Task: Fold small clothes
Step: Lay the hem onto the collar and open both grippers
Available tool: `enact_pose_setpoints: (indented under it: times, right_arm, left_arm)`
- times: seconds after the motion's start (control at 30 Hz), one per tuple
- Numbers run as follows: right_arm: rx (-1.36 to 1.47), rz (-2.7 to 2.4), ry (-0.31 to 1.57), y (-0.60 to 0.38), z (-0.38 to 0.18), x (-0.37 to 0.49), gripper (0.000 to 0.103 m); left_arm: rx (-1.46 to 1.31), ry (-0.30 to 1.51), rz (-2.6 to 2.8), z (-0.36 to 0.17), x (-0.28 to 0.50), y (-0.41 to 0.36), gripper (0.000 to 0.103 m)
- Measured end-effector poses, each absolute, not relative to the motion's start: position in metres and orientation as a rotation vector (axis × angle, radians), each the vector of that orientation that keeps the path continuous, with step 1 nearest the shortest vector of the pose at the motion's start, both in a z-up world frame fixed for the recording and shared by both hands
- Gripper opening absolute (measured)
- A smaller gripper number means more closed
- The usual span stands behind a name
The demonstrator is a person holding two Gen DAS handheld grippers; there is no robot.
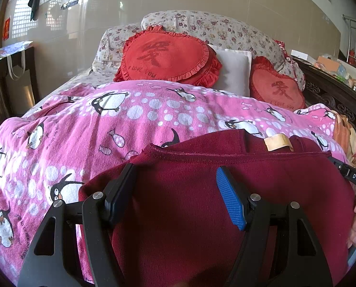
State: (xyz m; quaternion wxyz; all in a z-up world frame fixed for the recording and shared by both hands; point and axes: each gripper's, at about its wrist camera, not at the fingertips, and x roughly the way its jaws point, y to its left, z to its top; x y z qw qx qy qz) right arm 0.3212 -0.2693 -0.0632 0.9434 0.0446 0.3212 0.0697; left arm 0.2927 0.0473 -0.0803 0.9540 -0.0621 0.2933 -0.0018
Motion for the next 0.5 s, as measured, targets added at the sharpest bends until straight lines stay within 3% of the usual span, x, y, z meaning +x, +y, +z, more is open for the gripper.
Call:
enact_pose_setpoints:
  times: [0.5]
  right_arm:
    - [0.096, 0.145, 0.668, -0.2691, -0.0605, 0.3236, 0.006]
  left_arm:
    - [-0.092, 0.612, 0.028, -0.0813, 0.2985, 0.0455, 0.070]
